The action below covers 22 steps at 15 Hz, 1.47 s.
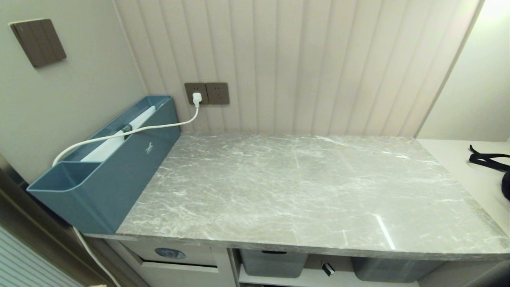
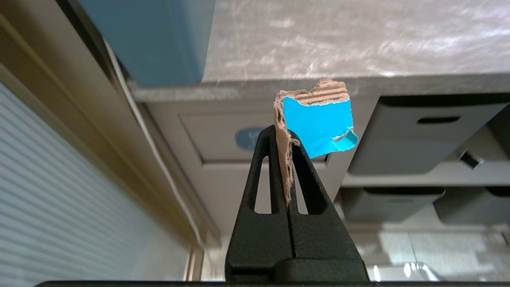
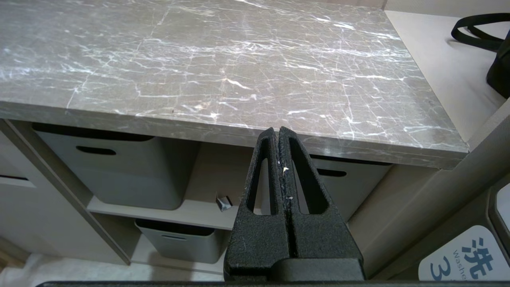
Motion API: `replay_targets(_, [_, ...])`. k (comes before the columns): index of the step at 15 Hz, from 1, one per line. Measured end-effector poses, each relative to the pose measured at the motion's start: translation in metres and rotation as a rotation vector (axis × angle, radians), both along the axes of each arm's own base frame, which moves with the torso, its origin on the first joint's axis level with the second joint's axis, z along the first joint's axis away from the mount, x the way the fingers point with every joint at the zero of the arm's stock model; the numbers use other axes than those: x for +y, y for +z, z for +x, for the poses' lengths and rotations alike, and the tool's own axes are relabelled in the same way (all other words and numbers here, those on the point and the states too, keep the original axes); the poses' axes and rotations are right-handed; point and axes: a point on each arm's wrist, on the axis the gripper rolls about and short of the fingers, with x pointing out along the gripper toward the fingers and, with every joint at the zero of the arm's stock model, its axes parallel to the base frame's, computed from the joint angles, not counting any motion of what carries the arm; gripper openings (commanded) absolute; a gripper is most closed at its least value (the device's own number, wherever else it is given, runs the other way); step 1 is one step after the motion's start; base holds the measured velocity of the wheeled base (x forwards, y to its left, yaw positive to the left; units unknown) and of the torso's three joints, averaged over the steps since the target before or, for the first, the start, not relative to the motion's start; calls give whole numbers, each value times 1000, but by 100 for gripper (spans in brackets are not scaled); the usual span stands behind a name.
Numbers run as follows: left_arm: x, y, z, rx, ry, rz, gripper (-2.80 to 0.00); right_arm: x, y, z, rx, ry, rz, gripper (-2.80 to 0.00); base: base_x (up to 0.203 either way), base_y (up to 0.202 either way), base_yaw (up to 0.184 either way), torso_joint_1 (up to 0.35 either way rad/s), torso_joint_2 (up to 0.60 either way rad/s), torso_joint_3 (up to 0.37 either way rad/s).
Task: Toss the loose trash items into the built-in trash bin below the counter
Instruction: Put the garbage in the trash can
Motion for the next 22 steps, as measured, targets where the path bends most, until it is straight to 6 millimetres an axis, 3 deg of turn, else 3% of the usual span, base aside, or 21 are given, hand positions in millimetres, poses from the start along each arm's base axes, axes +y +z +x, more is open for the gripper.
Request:
replay_targets(4, [1, -5, -7, -64, 26, -92, -280, 0, 0, 0, 0, -1, 14, -280, 0, 0, 0, 0, 0, 0])
replay_targets(22, [1, -6, -9, -80, 25, -91, -280, 0, 0, 0, -1, -2, 36, -280, 0, 0, 0, -13, 31, 16])
